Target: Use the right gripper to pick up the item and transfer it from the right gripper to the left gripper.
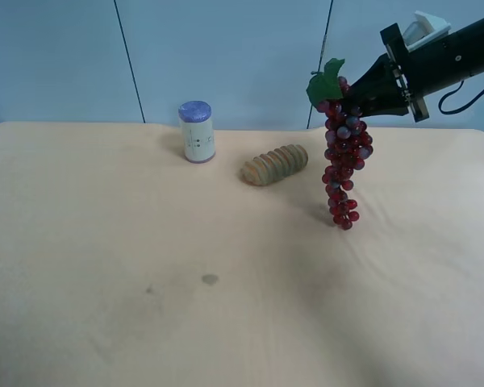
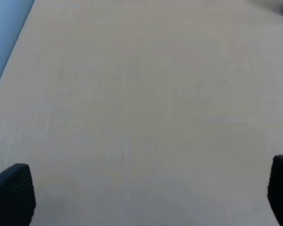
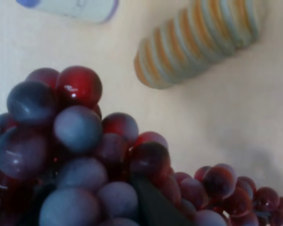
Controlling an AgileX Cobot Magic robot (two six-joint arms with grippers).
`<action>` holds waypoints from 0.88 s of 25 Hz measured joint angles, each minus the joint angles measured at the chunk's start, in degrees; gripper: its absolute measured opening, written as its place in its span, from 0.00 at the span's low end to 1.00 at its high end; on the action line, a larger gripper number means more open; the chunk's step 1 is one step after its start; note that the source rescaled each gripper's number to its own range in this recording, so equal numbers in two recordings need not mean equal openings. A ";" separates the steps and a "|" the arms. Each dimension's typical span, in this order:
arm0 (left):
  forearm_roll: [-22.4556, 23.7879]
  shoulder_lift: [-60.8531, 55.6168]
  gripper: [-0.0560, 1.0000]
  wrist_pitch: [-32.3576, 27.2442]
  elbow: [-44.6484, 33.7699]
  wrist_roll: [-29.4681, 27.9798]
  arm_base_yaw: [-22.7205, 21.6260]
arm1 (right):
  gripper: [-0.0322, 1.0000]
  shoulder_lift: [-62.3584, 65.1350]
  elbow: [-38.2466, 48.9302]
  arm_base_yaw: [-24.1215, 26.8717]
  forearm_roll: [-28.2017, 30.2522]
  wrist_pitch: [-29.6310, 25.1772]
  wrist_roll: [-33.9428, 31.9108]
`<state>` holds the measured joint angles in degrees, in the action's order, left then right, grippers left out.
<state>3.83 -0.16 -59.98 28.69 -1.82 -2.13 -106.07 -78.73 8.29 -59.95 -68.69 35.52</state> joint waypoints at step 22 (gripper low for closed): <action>-3.83 3.66 1.00 0.48 0.11 -0.89 0.00 | 0.04 1.16 0.00 -13.27 -9.11 -0.02 0.82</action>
<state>0.00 3.50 -59.49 28.80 -2.71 -2.13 -104.90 -78.73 -4.97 -69.07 -68.71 36.35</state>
